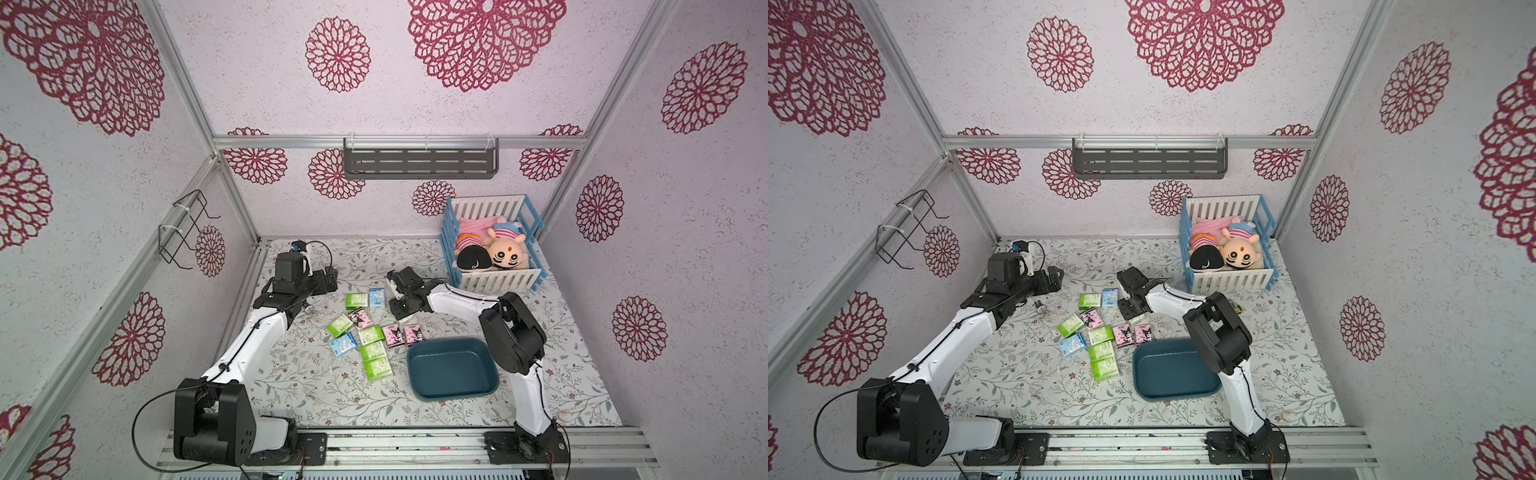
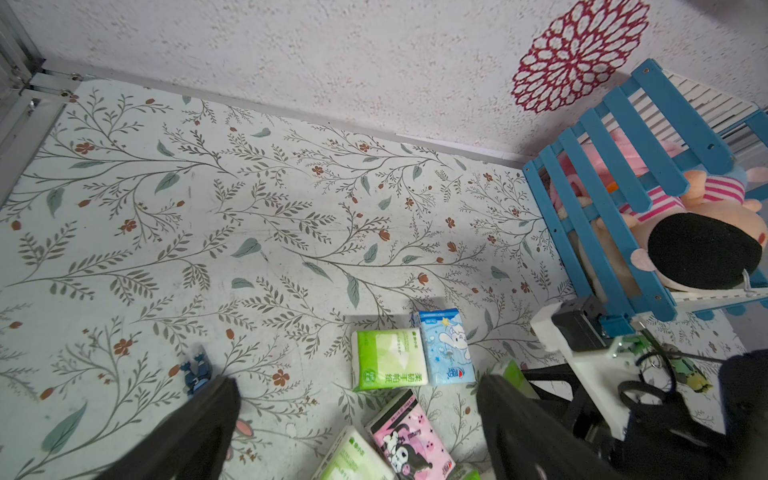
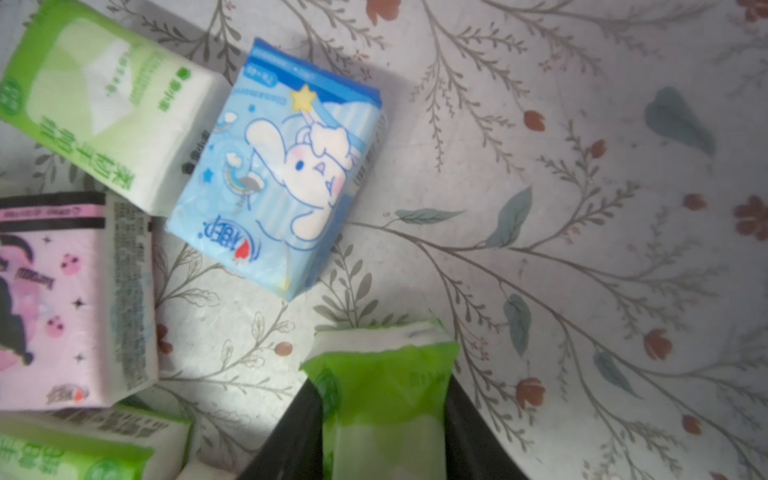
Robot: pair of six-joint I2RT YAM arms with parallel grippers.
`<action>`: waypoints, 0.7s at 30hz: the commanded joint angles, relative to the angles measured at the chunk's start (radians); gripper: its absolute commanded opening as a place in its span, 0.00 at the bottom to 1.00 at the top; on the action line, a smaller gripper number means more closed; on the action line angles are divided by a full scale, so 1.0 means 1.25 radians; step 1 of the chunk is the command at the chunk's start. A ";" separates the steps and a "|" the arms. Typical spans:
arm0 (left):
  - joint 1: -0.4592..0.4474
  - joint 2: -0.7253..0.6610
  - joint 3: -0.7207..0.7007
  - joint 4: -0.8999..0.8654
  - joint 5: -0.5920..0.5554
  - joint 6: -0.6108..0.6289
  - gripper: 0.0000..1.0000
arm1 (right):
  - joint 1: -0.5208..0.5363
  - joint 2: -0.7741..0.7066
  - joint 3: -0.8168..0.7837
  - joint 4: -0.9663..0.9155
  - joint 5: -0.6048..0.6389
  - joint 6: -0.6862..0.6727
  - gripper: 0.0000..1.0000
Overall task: Put the pocket tissues into the storage box
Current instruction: Pick up the pocket tissues from the center of the board.
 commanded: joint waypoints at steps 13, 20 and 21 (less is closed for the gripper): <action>-0.040 -0.002 0.035 -0.015 -0.002 0.003 0.97 | 0.003 -0.578 -0.336 -0.001 0.013 0.257 0.42; -0.064 0.028 0.045 0.003 0.008 -0.005 0.97 | 0.132 -0.762 -0.560 0.005 0.038 0.483 0.39; -0.067 0.032 0.047 0.004 0.008 -0.005 0.97 | 0.151 -0.767 -0.572 0.008 0.048 0.504 0.39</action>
